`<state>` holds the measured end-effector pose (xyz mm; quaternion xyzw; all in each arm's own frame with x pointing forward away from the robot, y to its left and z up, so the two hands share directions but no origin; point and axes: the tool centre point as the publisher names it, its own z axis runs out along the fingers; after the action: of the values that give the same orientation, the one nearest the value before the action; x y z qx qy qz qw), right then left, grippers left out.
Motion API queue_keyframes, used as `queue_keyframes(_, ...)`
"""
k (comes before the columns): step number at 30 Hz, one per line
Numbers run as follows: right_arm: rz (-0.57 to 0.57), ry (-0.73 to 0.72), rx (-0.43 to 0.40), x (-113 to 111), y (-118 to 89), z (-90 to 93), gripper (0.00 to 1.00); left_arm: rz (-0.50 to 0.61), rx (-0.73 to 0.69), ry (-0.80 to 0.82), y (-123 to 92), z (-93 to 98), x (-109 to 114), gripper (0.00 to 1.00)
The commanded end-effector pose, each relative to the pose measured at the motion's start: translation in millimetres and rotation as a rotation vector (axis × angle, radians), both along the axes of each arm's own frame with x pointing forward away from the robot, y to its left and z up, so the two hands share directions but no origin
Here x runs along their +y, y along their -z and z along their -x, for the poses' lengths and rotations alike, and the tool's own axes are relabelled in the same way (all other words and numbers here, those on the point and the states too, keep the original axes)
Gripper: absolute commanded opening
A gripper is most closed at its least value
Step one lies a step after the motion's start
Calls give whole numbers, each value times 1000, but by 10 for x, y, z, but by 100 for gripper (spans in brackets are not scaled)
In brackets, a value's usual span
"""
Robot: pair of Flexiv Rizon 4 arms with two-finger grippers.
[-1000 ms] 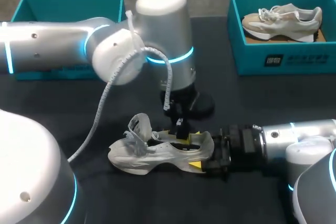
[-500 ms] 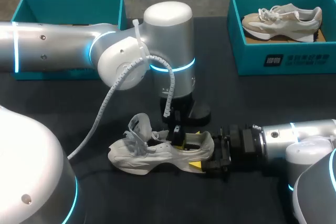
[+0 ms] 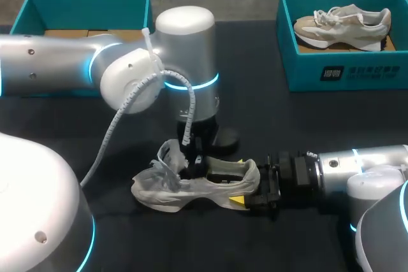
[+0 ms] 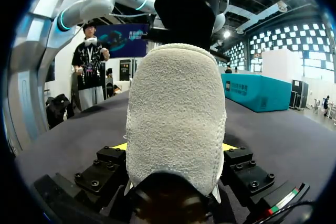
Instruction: Take the shoe out of the shoebox, open the shoe tongue, remove and reinsert the insole, then place the shoe into the shoebox
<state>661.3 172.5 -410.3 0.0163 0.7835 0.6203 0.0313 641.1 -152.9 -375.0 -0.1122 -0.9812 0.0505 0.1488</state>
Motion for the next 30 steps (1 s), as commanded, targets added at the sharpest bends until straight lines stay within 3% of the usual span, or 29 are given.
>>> queue_keyframes(1,6,-2,2,-1,-17,1,0,14,15,9,21,24,57,0)
queue_keyframes(11,6,-2,2,-1,-17,1,0,-1,29,23,103,60,28,0)
queue_keyframes(18,6,-2,2,-1,-17,1,0,-1,34,12,153,14,13,22)
queue_keyframes(30,6,-2,2,-1,-17,1,0,-2,-56,-25,317,-35,-49,25)
